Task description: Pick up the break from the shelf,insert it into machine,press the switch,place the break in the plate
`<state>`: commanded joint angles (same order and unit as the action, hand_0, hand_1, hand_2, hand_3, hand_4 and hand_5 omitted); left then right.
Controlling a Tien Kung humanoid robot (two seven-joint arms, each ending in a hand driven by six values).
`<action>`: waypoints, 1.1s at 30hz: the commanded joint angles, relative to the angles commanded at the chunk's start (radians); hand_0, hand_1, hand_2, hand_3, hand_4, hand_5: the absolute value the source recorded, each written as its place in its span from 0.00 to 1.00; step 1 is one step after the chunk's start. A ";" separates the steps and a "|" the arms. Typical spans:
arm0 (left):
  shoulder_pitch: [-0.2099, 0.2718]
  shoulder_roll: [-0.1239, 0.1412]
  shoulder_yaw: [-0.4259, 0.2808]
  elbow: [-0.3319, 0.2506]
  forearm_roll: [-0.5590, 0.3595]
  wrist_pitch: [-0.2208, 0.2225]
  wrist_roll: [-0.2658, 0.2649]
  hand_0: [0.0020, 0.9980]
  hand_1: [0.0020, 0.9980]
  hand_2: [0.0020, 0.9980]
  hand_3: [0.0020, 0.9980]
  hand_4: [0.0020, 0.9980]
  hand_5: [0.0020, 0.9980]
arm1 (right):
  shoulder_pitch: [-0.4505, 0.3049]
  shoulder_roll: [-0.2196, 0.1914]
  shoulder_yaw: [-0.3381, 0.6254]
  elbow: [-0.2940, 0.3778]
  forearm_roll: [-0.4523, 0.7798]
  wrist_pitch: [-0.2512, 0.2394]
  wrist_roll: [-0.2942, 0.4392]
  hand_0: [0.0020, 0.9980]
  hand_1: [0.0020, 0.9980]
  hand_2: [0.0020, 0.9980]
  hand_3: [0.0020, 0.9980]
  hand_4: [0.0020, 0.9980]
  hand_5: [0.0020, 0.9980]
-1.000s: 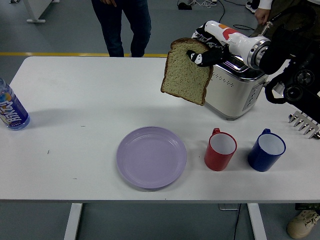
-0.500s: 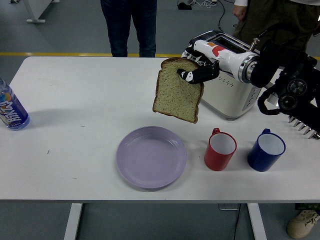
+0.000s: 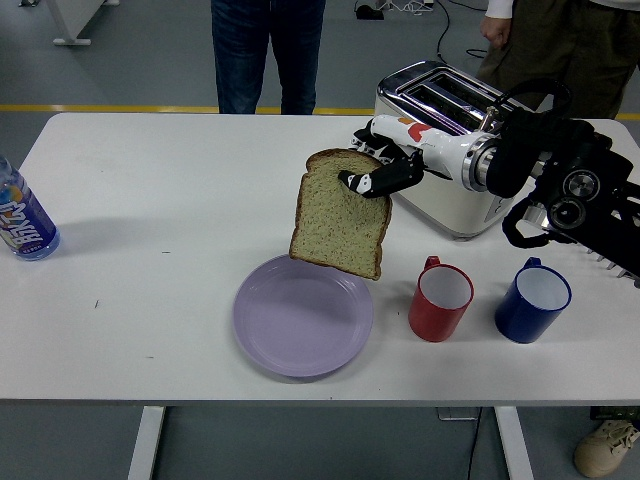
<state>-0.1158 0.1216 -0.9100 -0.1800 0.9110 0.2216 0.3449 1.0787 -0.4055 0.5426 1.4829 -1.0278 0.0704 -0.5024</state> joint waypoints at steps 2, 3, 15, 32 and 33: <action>0.000 0.000 0.001 0.000 -0.001 0.000 0.000 0.63 0.49 0.47 0.54 0.33 0.81 | -0.003 0.005 -0.006 -0.002 0.017 0.003 0.001 0.00 0.04 0.34 0.41 0.41 0.06; 0.000 0.000 0.001 0.000 -0.001 0.000 0.000 0.63 0.49 0.47 0.54 0.33 0.81 | -0.005 0.009 -0.010 -0.004 0.031 0.004 0.002 0.00 0.04 0.34 0.41 0.41 0.06; 0.001 -0.001 -0.001 0.000 0.001 -0.001 -0.001 0.63 0.49 0.47 0.54 0.33 0.81 | -0.021 0.035 -0.036 -0.012 0.083 0.008 0.005 0.00 0.03 0.33 0.41 0.41 0.06; 0.005 -0.001 -0.013 0.000 0.020 -0.003 0.003 0.63 0.49 0.47 0.54 0.33 0.81 | -0.043 0.084 -0.038 -0.040 0.130 0.007 0.012 0.00 0.02 0.33 0.41 0.41 0.06; 0.005 -0.001 -0.012 0.000 0.020 -0.003 0.003 0.63 0.49 0.47 0.54 0.33 0.81 | -0.044 0.088 -0.038 -0.042 0.132 0.007 0.013 0.00 0.02 0.33 0.41 0.41 0.06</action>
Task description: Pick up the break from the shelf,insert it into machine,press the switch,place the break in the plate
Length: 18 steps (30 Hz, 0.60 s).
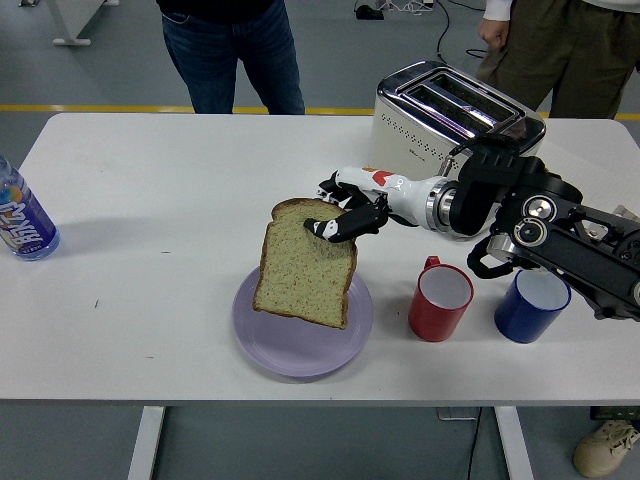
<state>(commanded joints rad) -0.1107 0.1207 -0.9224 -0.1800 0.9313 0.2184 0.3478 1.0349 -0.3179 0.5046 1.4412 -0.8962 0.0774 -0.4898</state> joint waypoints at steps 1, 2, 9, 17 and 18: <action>0.000 0.000 0.000 0.000 0.000 0.000 0.000 0.63 0.49 0.47 0.54 0.33 0.81 | 0.000 0.002 0.000 -0.001 0.001 0.000 0.000 0.00 0.02 0.33 0.41 0.41 0.06; 0.000 0.000 0.001 0.000 -0.001 0.000 0.000 0.63 0.49 0.47 0.54 0.33 0.81 | -0.001 0.005 0.000 -0.004 0.003 -0.001 0.001 0.00 0.02 0.33 0.41 0.41 0.06; 0.000 0.000 -0.007 0.000 0.007 0.000 0.002 0.63 0.49 0.47 0.54 0.33 0.81 | -0.009 0.029 0.004 -0.028 0.008 -0.007 0.004 0.00 0.02 0.33 0.41 0.41 0.06; -0.003 0.000 0.001 0.000 -0.004 0.001 0.000 0.63 0.49 0.47 0.54 0.33 0.81 | -0.020 0.049 0.004 -0.053 0.007 -0.016 0.011 0.00 0.02 0.33 0.41 0.41 0.06; -0.005 -0.001 0.001 0.000 -0.005 0.002 0.000 0.63 0.49 0.47 0.54 0.33 0.81 | -0.022 0.054 0.003 -0.060 0.007 -0.018 0.012 0.00 0.02 0.33 0.41 0.41 0.06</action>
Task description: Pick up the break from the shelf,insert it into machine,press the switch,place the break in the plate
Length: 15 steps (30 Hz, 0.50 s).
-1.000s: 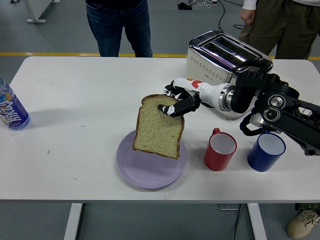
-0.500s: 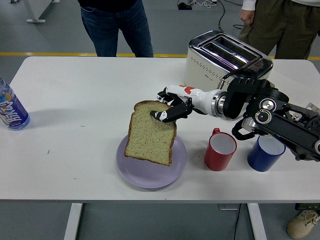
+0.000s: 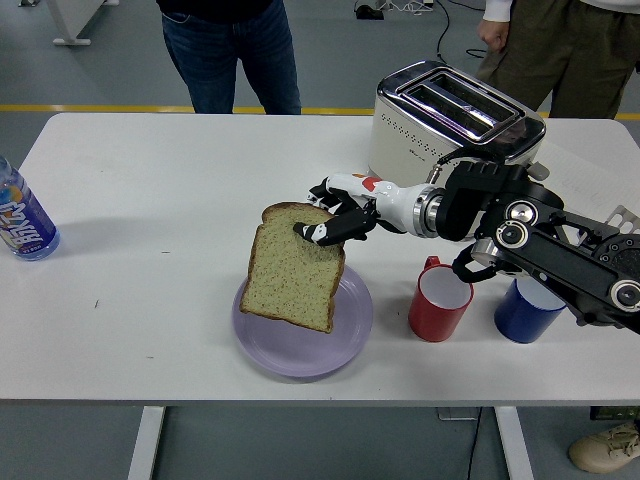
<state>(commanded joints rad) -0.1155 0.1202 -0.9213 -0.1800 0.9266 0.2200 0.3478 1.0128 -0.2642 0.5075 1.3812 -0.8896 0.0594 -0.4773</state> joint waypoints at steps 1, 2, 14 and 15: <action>-0.001 0.000 0.001 0.000 -0.001 0.000 0.000 0.63 0.49 0.47 0.54 0.33 0.81 | -0.001 0.003 0.000 -0.004 0.000 -0.001 0.001 0.00 0.02 0.33 0.41 0.41 0.06; -0.001 0.000 0.002 0.000 -0.003 0.000 0.000 0.63 0.49 0.47 0.54 0.33 0.81 | -0.003 0.007 -0.001 -0.010 -0.001 -0.004 0.004 0.00 0.02 0.33 0.41 0.41 0.06; -0.002 0.000 0.006 0.000 -0.008 0.001 -0.002 0.63 0.49 0.47 0.54 0.33 0.81 | -0.016 0.046 -0.028 -0.074 -0.010 -0.021 0.018 0.00 0.02 0.33 0.41 0.41 0.06; -0.003 0.000 0.005 0.000 -0.007 0.001 -0.001 0.63 0.49 0.47 0.54 0.33 0.81 | -0.017 0.047 -0.031 -0.077 -0.010 -0.021 0.019 0.00 0.02 0.33 0.41 0.41 0.06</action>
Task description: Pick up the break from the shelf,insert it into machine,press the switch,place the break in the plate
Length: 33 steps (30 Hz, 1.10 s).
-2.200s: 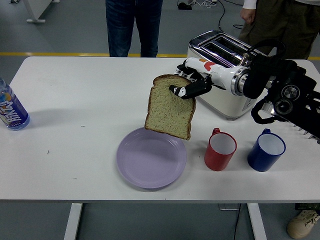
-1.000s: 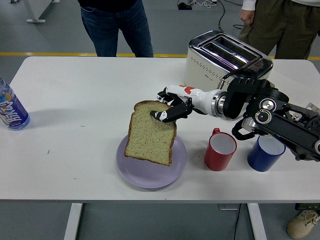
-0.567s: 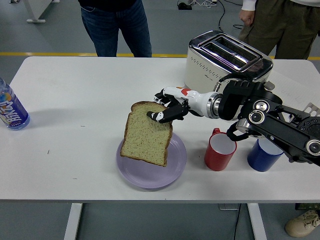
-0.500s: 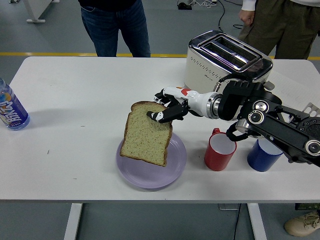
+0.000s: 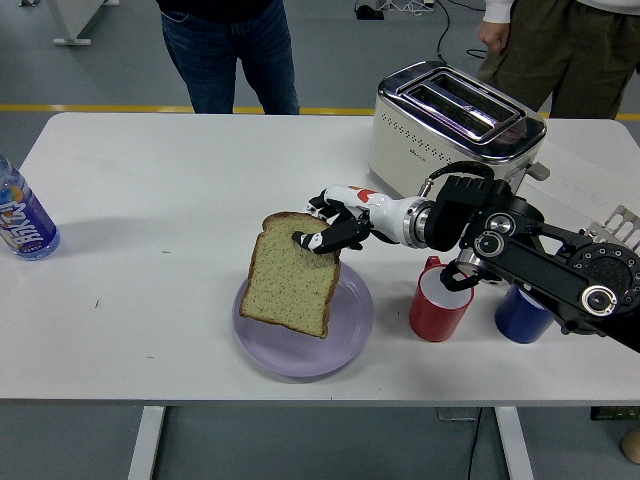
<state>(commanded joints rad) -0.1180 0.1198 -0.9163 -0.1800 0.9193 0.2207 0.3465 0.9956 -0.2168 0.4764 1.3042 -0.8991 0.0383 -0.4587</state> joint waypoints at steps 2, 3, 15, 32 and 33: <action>0.000 0.000 0.000 0.000 0.001 0.000 0.000 0.63 0.49 0.47 0.54 0.33 0.81 | -0.001 0.004 -0.006 -0.007 0.001 -0.001 0.001 0.00 0.02 0.33 0.41 0.41 0.05; 0.000 0.000 0.002 0.000 -0.001 0.000 0.000 0.63 0.49 0.47 0.54 0.33 0.81 | -0.002 0.005 -0.009 -0.010 0.001 -0.001 0.001 0.00 0.02 0.33 0.41 0.41 0.05; -0.010 0.000 0.012 0.000 -0.018 0.002 -0.004 0.63 0.49 0.47 0.54 0.33 0.81 | -0.005 0.020 -0.024 -0.047 0.001 -0.009 0.010 0.00 0.02 0.33 0.41 0.41 0.05; -0.009 0.000 0.010 0.000 -0.014 0.001 -0.003 0.63 0.49 0.47 0.54 0.33 0.80 | -0.038 0.047 -0.026 -0.089 0.019 -0.015 0.016 0.00 0.02 0.33 0.41 0.41 0.05; -0.009 0.000 0.011 0.000 -0.015 0.001 -0.003 0.63 0.49 0.47 0.54 0.33 0.80 | -0.039 0.048 -0.026 -0.089 0.020 -0.015 0.016 0.00 0.02 0.33 0.41 0.41 0.05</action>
<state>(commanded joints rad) -0.1270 0.1196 -0.9056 -0.1800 0.9042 0.2220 0.3432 0.9569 -0.1689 0.4502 1.2150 -0.8791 0.0233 -0.4426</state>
